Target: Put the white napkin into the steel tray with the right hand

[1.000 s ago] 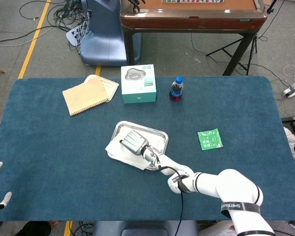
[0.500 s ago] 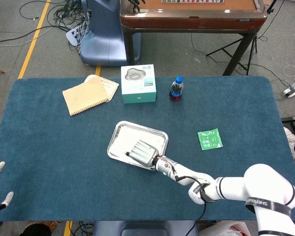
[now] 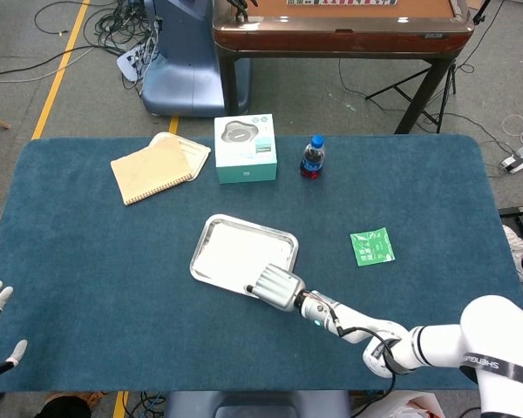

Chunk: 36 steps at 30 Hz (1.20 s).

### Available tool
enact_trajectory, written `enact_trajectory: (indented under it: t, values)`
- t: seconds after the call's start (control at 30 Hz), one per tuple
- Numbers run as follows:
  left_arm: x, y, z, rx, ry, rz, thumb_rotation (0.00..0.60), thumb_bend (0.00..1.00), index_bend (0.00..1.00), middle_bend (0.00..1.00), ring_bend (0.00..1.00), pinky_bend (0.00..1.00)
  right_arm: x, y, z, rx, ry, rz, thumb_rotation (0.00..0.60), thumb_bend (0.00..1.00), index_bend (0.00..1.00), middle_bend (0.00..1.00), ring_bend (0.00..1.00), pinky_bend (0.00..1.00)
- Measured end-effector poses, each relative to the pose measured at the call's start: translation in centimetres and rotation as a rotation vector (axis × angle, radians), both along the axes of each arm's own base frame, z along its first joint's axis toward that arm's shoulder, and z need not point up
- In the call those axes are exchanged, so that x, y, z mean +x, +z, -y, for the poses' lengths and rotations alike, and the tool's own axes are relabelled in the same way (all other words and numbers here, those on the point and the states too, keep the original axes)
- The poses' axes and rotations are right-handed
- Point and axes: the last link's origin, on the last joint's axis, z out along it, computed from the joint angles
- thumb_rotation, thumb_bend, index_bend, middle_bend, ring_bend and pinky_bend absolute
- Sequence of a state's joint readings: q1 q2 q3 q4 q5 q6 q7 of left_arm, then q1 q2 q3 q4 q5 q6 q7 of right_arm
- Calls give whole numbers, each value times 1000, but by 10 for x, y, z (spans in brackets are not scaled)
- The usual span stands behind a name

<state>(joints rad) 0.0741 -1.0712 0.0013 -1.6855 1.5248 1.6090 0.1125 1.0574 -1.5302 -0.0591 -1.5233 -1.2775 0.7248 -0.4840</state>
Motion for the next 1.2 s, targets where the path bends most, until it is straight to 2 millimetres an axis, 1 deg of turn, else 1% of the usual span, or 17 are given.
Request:
enact_trajectory:
  t: [0.37,0.7,1.0,1.2]
  values:
    - [0,0,0,-1,-2,1,600,242,87,40,29,0,-15,0,-3,3,-6,-41,600,1000,264,1000,1000,1000]
    - [0,-2,-2,-6,-1,0,600,243,87,40,29,0,-22,3,2,-17,-21,-49,600,1000,264,1000,1000,1000]
    - [-1,-2,-1,-7,2,-1,600,243,87,40,29,0,-24,2,4,-25,-21,-52,600,1000,264,1000,1000,1000]
    - [-1,-2,-1,-7,2,1,600,242,87,40,29,0,-23,2,2,-26,-15,-45,600,1000,264,1000,1000,1000]
